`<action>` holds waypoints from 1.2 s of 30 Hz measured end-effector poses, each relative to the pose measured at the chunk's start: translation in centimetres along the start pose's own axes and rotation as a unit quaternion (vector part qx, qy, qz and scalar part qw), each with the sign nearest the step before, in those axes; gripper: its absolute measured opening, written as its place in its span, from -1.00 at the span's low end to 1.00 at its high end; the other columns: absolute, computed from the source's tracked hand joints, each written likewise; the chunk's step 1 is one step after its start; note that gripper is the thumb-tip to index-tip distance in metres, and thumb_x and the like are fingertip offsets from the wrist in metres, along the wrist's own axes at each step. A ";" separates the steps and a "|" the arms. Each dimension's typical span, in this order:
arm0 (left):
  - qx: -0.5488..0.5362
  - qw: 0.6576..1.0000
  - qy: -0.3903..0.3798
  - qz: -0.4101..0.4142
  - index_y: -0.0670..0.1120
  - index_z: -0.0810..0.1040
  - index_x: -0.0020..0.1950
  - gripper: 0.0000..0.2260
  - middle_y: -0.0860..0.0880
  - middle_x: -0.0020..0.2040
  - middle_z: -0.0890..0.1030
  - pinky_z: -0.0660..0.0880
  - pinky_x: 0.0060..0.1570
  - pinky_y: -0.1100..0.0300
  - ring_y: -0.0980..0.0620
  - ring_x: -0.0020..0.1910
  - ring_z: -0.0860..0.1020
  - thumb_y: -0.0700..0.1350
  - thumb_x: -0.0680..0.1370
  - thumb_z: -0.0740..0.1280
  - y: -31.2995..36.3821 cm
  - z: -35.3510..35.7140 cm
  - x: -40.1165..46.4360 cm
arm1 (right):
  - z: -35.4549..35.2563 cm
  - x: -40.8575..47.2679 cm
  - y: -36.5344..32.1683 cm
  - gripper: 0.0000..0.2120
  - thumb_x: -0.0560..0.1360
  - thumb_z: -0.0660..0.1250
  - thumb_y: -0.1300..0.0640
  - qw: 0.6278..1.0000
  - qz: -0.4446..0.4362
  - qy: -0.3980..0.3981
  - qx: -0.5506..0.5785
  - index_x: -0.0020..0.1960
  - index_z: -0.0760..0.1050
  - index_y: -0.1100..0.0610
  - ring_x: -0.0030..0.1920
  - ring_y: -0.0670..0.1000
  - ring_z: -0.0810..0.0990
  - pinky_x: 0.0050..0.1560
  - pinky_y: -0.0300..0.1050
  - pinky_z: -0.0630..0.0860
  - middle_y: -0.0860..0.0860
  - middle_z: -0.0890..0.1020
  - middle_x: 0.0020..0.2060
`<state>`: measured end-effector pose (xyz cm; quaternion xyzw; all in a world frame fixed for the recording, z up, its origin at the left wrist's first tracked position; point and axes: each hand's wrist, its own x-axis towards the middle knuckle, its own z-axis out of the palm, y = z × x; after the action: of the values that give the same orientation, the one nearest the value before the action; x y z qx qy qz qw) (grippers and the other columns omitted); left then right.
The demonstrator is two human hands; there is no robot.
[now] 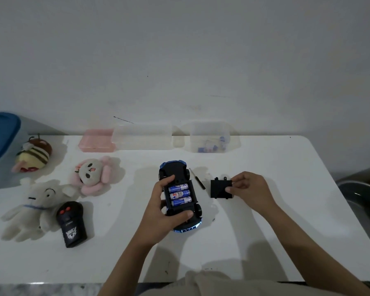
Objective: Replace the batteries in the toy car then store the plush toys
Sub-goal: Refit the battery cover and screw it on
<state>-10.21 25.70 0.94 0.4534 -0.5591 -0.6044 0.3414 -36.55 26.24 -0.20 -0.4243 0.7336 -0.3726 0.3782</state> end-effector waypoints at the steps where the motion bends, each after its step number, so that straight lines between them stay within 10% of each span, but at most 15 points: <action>1: -0.001 1.000 0.000 0.000 0.27 0.35 0.28 -0.30 0.25 0.18 0.52 0.57 -0.12 0.23 0.04 0.05 0.59 -0.19 0.27 0.53 0.0 0.0 0.1 | 0.0 0.0 -0.2 -0.81 0.30 0.54 0.30 1.000 0.000 -0.003 0.026 -0.16 0.57 0.16 -0.37 -0.04 0.57 -0.27 -0.30 0.44 0.09 0.61 -0.38; 10: 0.016 0.999 -0.019 0.026 0.22 0.34 0.32 -0.28 0.07 0.25 0.49 0.58 0.01 0.14 -0.04 0.10 0.59 -0.23 0.28 0.52 1.1 0.1 2.2 | -0.1 -0.2 -6.6 -0.79 0.34 0.45 0.41 0.967 -0.103 -0.088 0.214 -0.12 0.62 0.15 -0.40 -0.07 0.58 -0.24 -0.25 0.52 -0.01 0.65 -0.46; 14: 0.024 0.999 -0.024 0.042 0.21 0.35 0.31 -0.28 0.07 0.21 0.52 0.56 0.11 -0.01 -0.05 0.12 0.59 -0.20 0.26 0.53 2.2 0.5 3.3 | 1.1 -0.4 -8.6 -0.79 0.33 0.45 0.43 0.962 -0.128 -0.131 0.204 -0.15 0.63 0.15 -0.40 -0.13 0.59 -0.28 -0.36 0.48 -0.04 0.64 -0.47; 23: 0.020 0.998 -0.034 0.048 0.20 0.37 0.28 -0.28 0.10 0.17 0.53 0.61 -0.01 -0.01 -0.07 0.00 0.63 -0.29 0.26 0.51 3.7 0.2 4.8 | 2.1 0.7 -9.2 -0.75 0.30 0.52 0.31 0.965 -0.161 -0.123 0.169 -0.17 0.68 -0.03 -0.26 0.04 0.59 -0.09 0.05 0.50 0.00 0.67 -0.37; 36: 0.035 0.998 -0.035 0.045 0.17 0.37 0.27 -0.31 0.18 0.14 0.53 0.60 -0.01 0.06 -0.01 0.00 0.62 -0.29 0.27 0.50 3.8 -1.0 5.5 | 3.1 1.8 -9.9 -0.79 0.33 0.52 0.28 0.972 -0.180 -0.122 0.091 -0.16 0.66 -0.01 -0.32 -0.11 0.55 -0.16 -0.14 0.51 -0.14 0.64 -0.40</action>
<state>-11.59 19.78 3.80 0.4177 -0.6114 -0.5840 0.3327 -31.10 20.28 6.58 -0.5553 0.5565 -0.4453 0.4286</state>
